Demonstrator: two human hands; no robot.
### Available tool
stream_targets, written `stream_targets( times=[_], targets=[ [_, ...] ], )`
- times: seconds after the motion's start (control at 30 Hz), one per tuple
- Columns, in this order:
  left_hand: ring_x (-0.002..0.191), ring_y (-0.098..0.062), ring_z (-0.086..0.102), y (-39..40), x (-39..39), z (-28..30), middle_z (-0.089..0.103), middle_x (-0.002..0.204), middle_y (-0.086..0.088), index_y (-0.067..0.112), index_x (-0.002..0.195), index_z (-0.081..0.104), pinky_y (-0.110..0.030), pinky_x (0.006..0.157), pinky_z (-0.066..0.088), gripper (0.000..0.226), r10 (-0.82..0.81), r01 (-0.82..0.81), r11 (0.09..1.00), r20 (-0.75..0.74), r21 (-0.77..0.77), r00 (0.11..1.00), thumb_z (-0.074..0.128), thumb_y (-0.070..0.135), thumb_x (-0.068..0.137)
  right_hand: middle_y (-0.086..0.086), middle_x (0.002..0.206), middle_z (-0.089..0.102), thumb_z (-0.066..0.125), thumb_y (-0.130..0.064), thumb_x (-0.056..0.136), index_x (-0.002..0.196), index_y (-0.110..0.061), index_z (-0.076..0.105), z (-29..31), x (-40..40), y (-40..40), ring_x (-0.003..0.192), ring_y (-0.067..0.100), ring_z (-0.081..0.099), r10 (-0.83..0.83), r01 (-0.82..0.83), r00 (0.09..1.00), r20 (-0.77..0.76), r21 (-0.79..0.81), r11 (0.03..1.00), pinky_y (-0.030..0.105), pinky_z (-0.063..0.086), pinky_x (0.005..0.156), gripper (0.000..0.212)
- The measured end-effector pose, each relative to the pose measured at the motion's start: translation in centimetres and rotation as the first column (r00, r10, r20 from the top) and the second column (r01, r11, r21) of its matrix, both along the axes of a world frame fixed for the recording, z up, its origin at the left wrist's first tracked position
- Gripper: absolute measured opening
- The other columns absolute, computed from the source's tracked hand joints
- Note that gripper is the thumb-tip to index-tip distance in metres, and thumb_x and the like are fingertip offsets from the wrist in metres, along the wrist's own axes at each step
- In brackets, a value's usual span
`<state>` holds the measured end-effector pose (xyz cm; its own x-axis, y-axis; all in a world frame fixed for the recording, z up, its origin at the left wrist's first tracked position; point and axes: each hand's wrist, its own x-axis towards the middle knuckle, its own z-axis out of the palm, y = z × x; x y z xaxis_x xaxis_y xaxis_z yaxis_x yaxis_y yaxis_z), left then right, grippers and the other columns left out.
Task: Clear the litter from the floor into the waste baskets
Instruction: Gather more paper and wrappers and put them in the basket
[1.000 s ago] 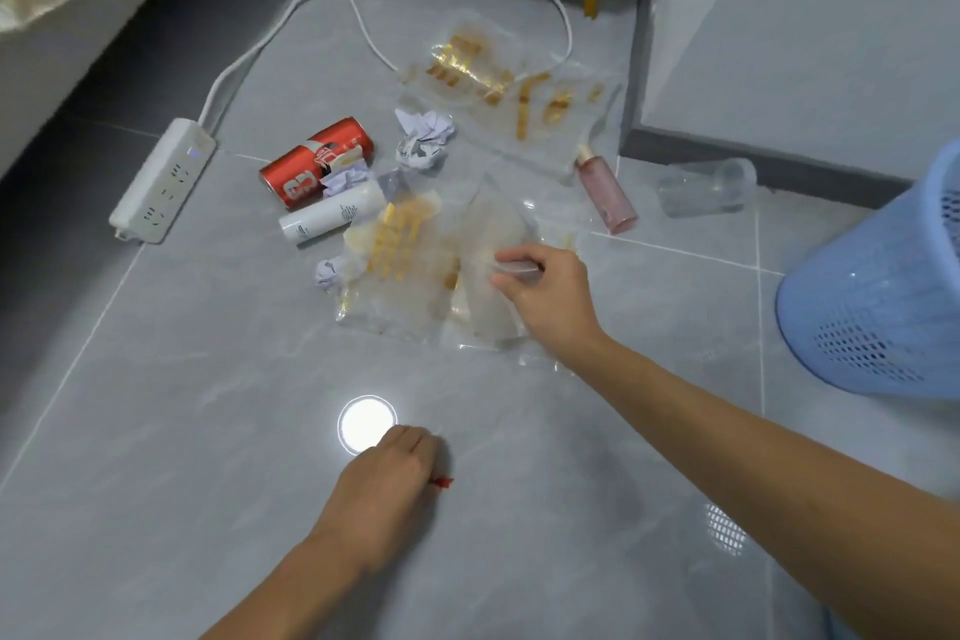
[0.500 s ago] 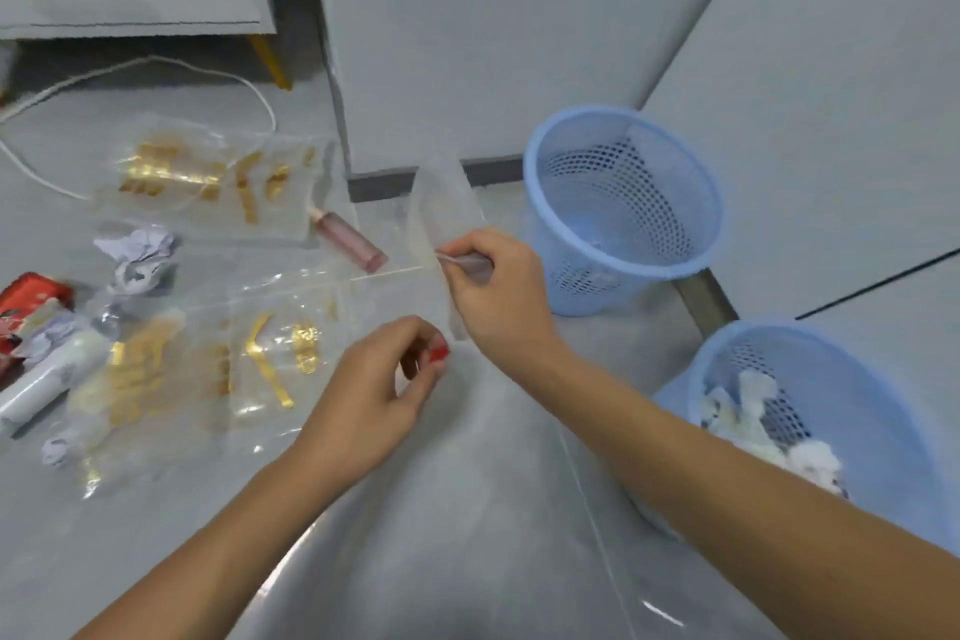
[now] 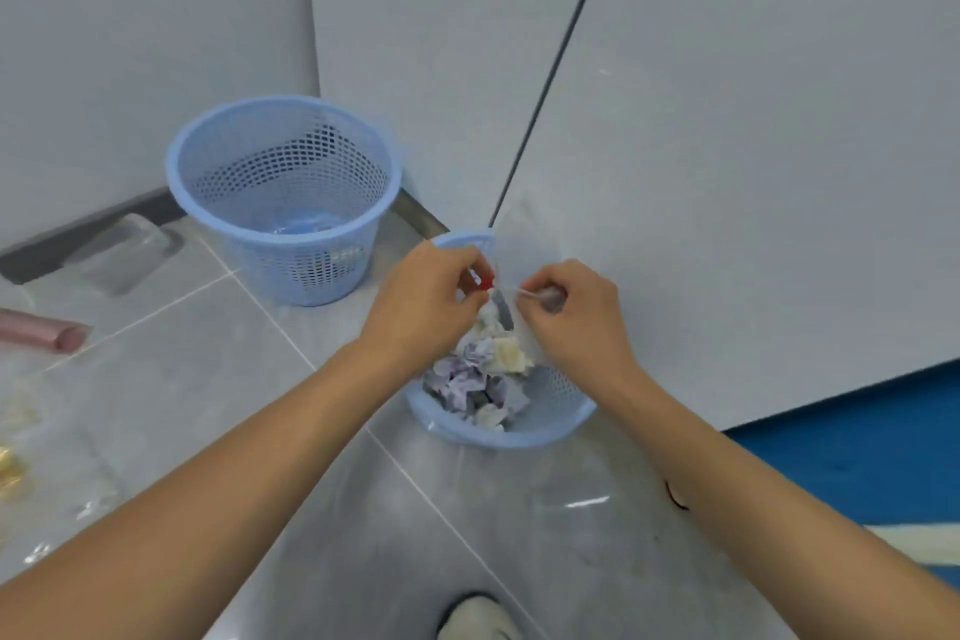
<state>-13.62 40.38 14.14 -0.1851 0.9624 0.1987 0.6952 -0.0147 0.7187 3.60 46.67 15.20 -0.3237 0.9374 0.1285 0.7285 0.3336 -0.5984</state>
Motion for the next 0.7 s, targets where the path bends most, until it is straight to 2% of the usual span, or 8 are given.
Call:
stream_targets(
  times=[0.07,0.1,0.2,0.27,0.33,0.43,0.57,0.7],
  targets=[
    [0.112,-0.021,0.050,0.3,1.1,-0.6,0.071,0.104,0.012,0.030,0.106,0.075,-0.038,0.094,0.041,0.017,-0.071,0.048,0.994,-0.252,-0.095,0.965,0.071,0.029,0.089,-0.001,0.094,0.054,0.075,-0.016,0.079,0.094,-0.025,0.076,-1.1,1.6,-0.1,0.093,0.020,0.059,0.055,-0.036,0.977,0.204,-0.097,0.995,0.026,0.040,0.076,0.017],
    [0.119,-0.023,0.045,0.3,1.4,-0.8,0.068,0.115,0.011,0.030,0.113,0.074,-0.038,0.097,0.036,0.024,-0.097,0.058,0.989,-0.304,-0.136,0.948,0.071,0.033,0.090,-0.003,0.098,0.048,0.075,-0.017,0.077,0.100,-0.028,0.075,-1.5,2.2,-0.2,0.099,0.022,0.054,0.090,-0.050,0.954,0.285,-0.144,0.988,0.024,0.037,0.079,0.025],
    [0.123,-0.023,0.041,-0.3,1.5,-1.1,0.061,0.121,0.008,0.028,0.121,0.069,-0.039,0.101,0.031,0.032,-0.095,0.054,0.986,-0.266,-0.157,0.959,0.070,0.037,0.090,-0.005,0.109,0.039,0.070,-0.020,0.074,0.111,-0.034,0.072,-1.4,2.5,-0.9,0.110,0.021,0.042,0.105,-0.069,0.933,0.344,-0.116,0.991,0.030,0.039,0.096,0.039],
    [0.118,-0.024,0.044,-1.2,1.0,-1.2,0.061,0.114,0.006,0.026,0.116,0.069,-0.039,0.095,0.037,0.025,-0.031,0.017,0.998,-0.240,-0.061,0.970,0.066,0.029,0.091,-0.005,0.121,0.039,0.067,-0.020,0.075,0.116,-0.034,0.071,-0.8,1.6,-1.4,0.117,0.019,0.037,0.105,-0.091,0.940,0.325,-0.058,0.994,0.033,0.037,0.103,0.043],
    [0.107,-0.025,0.048,-1.9,0.1,-1.2,0.058,0.106,0.002,0.020,0.108,0.067,-0.040,0.084,0.042,0.023,0.060,-0.054,0.998,-0.222,0.032,0.973,0.062,0.014,0.086,-0.006,0.128,0.040,0.065,-0.017,0.074,0.115,-0.033,0.071,-0.4,0.3,-1.6,0.121,0.017,0.036,0.106,-0.104,0.945,0.309,-0.024,0.994,0.035,0.037,0.102,0.045],
    [0.095,-0.025,0.047,-3.2,-1.9,-0.5,0.052,0.099,-0.002,0.016,0.100,0.057,-0.043,0.074,0.045,0.034,0.132,-0.119,0.989,-0.168,0.089,0.977,0.054,-0.003,0.072,-0.011,0.115,0.044,0.063,-0.008,0.072,0.101,-0.028,0.073,-0.3,-2.1,-1.7,0.111,0.012,0.039,0.095,-0.106,0.976,0.196,0.044,0.993,0.033,0.045,0.094,0.036],
    [0.096,-0.022,0.047,-5.3,-5.5,-0.2,0.052,0.100,0.002,0.017,0.099,0.056,-0.043,0.077,0.047,0.029,0.173,-0.159,0.977,-0.087,0.144,0.981,0.054,-0.003,0.077,-0.009,0.105,0.048,0.061,0.002,0.075,0.089,-0.025,0.070,0.9,-6.8,-2.1,0.103,0.010,0.047,0.129,-0.130,0.991,0.019,0.086,0.988,0.011,0.038,0.081,0.032],
    [0.093,-0.020,0.049,-8.4,-9.8,-1.0,0.054,0.096,0.005,0.019,0.097,0.055,-0.041,0.075,0.047,0.022,0.273,-0.262,0.947,-0.035,0.188,0.961,0.056,0.001,0.084,-0.003,0.098,0.057,0.061,0.000,0.075,0.089,-0.018,0.072,1.6,-13.8,-4.0,0.090,0.010,0.058,0.307,-0.286,0.944,-0.122,0.161,0.945,0.017,0.044,0.079,0.026]
  ],
)
